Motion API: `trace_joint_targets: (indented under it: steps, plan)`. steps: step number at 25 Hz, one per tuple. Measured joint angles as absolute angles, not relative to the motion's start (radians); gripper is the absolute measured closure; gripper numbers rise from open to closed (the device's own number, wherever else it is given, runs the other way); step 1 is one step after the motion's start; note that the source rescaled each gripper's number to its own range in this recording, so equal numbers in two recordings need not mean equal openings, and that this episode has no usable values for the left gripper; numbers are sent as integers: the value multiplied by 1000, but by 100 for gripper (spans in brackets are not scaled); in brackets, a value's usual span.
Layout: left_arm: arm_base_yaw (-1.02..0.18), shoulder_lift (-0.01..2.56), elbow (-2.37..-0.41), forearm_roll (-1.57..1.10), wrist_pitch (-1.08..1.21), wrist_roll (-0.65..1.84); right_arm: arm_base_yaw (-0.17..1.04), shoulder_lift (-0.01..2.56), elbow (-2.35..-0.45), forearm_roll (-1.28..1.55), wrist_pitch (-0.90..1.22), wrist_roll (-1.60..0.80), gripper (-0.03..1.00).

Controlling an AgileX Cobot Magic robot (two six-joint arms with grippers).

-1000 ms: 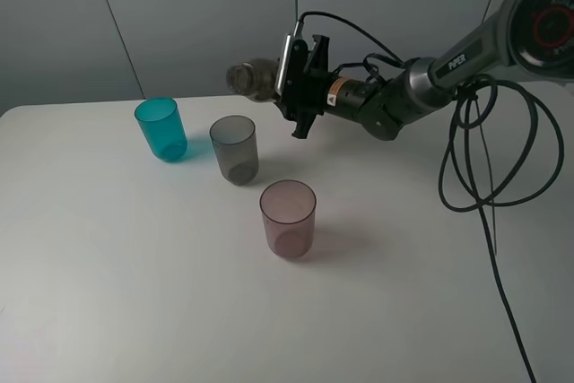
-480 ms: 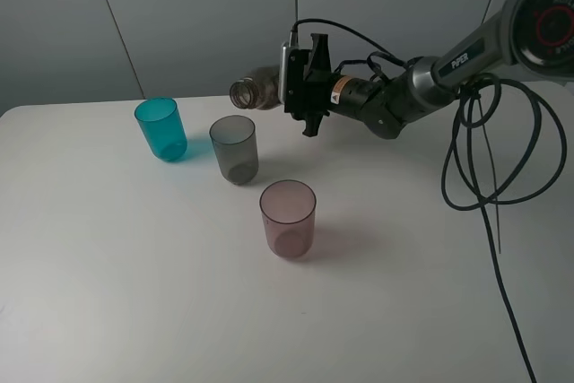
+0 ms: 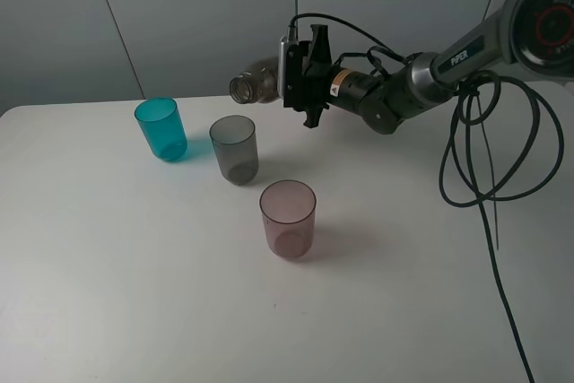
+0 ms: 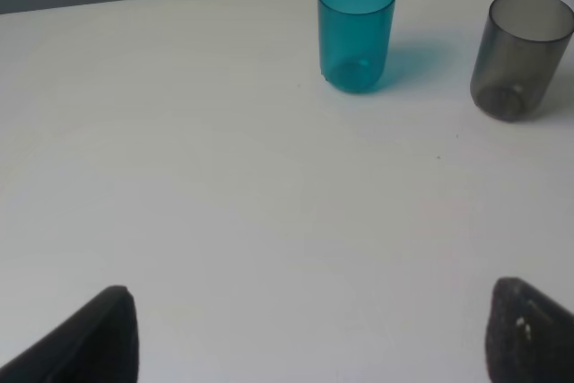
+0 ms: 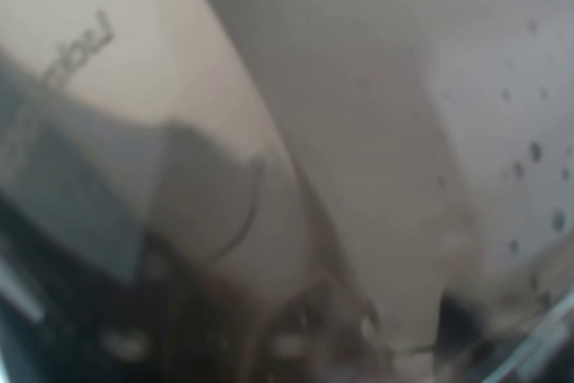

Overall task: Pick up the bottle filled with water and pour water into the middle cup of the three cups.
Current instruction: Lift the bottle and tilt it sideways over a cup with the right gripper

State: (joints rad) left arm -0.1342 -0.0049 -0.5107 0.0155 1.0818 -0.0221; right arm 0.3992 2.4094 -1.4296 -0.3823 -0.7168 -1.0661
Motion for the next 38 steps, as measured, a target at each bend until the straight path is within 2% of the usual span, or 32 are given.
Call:
trace_joint_targets:
  steps: [38]
  plan:
    - [-134, -5, -511, 16, 1082, -22, 428, 2409, -1430, -304, -753, -1360, 97]
